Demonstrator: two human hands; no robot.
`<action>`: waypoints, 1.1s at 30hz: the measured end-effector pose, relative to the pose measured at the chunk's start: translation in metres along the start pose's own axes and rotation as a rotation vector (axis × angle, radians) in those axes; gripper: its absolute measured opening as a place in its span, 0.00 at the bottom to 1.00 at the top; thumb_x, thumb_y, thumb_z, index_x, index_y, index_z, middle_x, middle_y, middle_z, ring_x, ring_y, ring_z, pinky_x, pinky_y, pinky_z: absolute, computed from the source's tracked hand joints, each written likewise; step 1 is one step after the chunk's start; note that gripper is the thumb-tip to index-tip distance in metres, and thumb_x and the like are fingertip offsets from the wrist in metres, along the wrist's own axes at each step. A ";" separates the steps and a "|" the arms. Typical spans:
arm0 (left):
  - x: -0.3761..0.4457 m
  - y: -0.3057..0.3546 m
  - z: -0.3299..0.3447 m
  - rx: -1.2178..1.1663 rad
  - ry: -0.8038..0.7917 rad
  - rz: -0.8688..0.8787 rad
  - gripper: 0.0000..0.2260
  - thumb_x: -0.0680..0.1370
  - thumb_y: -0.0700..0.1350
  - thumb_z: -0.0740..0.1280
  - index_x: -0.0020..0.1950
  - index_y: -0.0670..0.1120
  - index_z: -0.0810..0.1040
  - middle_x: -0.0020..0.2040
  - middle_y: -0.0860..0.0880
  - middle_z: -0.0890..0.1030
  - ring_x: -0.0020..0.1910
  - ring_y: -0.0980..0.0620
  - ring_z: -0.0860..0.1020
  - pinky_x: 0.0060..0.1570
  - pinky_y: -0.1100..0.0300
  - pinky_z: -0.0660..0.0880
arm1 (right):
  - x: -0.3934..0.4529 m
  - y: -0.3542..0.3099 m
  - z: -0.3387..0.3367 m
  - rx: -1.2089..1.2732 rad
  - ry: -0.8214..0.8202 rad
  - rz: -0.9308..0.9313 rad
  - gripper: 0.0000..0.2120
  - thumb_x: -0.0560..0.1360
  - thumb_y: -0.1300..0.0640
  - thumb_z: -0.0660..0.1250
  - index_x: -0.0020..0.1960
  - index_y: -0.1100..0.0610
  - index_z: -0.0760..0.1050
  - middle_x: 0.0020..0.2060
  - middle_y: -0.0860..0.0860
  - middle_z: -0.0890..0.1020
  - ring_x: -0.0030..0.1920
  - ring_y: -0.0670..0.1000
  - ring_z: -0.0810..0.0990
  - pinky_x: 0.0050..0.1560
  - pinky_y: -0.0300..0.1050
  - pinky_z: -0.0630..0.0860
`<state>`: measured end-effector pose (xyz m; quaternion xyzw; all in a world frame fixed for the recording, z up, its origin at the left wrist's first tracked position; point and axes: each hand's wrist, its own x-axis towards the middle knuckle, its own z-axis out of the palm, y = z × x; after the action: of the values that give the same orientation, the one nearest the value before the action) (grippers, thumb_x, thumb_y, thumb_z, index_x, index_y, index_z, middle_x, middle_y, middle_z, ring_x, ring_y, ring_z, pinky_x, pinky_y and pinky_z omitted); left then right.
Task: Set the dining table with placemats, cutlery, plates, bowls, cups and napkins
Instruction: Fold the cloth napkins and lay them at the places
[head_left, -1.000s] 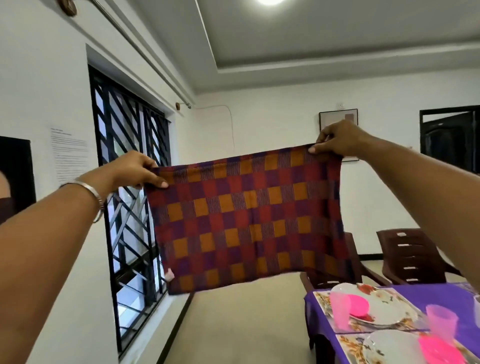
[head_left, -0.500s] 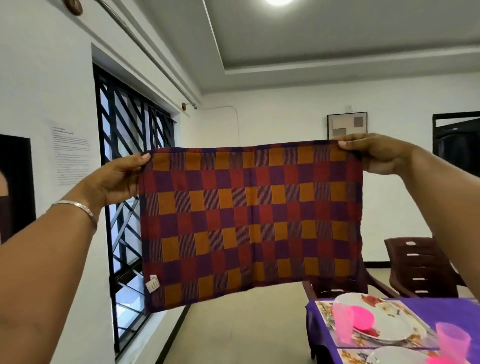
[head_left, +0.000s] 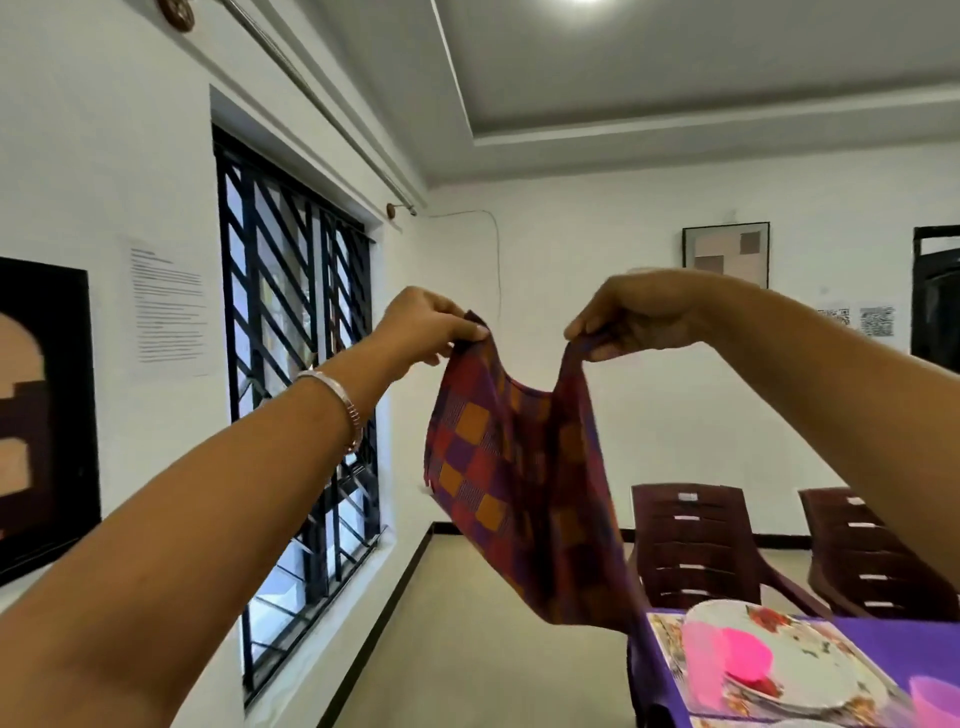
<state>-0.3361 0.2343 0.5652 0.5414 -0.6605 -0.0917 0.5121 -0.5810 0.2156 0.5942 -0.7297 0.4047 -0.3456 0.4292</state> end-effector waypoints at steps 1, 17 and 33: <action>-0.001 0.003 0.005 -0.001 -0.015 0.007 0.07 0.69 0.46 0.77 0.40 0.45 0.81 0.36 0.48 0.81 0.33 0.52 0.78 0.29 0.62 0.73 | -0.002 -0.002 0.006 0.040 -0.033 -0.013 0.11 0.75 0.71 0.54 0.46 0.69 0.75 0.42 0.57 0.81 0.39 0.52 0.81 0.40 0.40 0.83; -0.012 0.013 0.032 -0.259 -0.227 -0.032 0.10 0.80 0.43 0.65 0.55 0.37 0.80 0.48 0.40 0.84 0.44 0.48 0.83 0.47 0.55 0.81 | 0.006 0.007 0.037 -0.564 0.186 -0.346 0.10 0.74 0.50 0.70 0.49 0.56 0.83 0.43 0.47 0.82 0.42 0.42 0.76 0.38 0.36 0.69; 0.017 -0.019 -0.011 -0.002 0.300 0.056 0.12 0.82 0.48 0.59 0.43 0.44 0.76 0.39 0.47 0.77 0.38 0.51 0.75 0.36 0.60 0.71 | 0.005 0.029 0.018 -0.734 -0.026 -0.224 0.20 0.73 0.42 0.69 0.52 0.58 0.82 0.53 0.52 0.82 0.56 0.51 0.79 0.63 0.52 0.74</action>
<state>-0.3142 0.2179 0.5667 0.5300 -0.5911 0.0039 0.6080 -0.5720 0.2082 0.5612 -0.8789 0.4139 -0.2132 0.1040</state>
